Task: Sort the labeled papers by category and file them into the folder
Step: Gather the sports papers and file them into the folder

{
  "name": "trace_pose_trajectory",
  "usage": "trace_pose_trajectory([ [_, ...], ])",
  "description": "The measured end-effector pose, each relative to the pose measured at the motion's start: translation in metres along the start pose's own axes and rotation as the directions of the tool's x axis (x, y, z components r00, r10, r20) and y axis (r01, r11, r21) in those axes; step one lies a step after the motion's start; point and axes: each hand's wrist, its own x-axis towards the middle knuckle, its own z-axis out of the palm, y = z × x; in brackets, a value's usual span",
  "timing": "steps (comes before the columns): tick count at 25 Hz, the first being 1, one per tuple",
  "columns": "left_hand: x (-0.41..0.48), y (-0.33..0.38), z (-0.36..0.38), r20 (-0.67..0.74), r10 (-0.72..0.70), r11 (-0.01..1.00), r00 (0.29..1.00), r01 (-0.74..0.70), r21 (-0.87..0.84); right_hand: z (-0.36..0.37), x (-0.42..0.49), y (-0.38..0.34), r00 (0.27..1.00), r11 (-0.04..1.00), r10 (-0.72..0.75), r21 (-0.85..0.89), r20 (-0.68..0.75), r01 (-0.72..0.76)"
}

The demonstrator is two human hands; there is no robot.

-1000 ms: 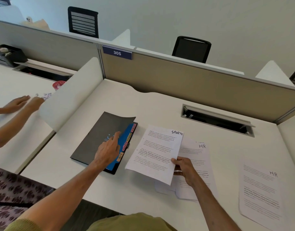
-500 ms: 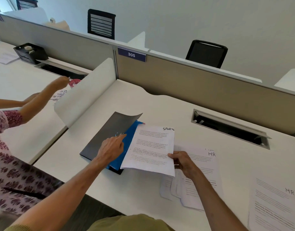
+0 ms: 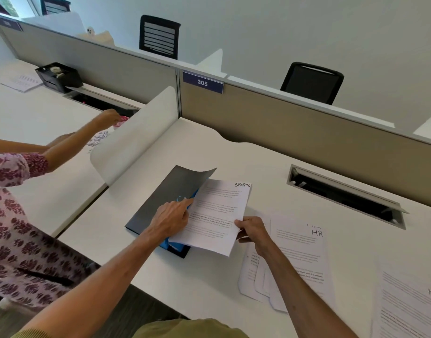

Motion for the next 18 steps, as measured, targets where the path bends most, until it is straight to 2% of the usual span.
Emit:
trace_pose_trajectory([
  [7, -0.003, 0.014, 0.001, 0.005, 0.073, 0.997, 0.997, -0.073, -0.008, 0.027, 0.002, 0.004, 0.999, 0.999, -0.023, 0.031, -0.025, 0.024],
  [14, -0.008, 0.03, 0.001, 0.064, 0.023, 0.999, 0.998, -0.021, -0.032, 0.068, 0.019, -0.012, 0.999, 0.999, -0.032, -0.011, -0.043, 0.032],
  [18, -0.006, 0.033, -0.001, 0.038, 0.008, 1.0, 0.999, -0.007, -0.021, 0.098, 0.032, -0.021, 0.996, 0.995, -0.044, -0.088, -0.071, 0.037],
])
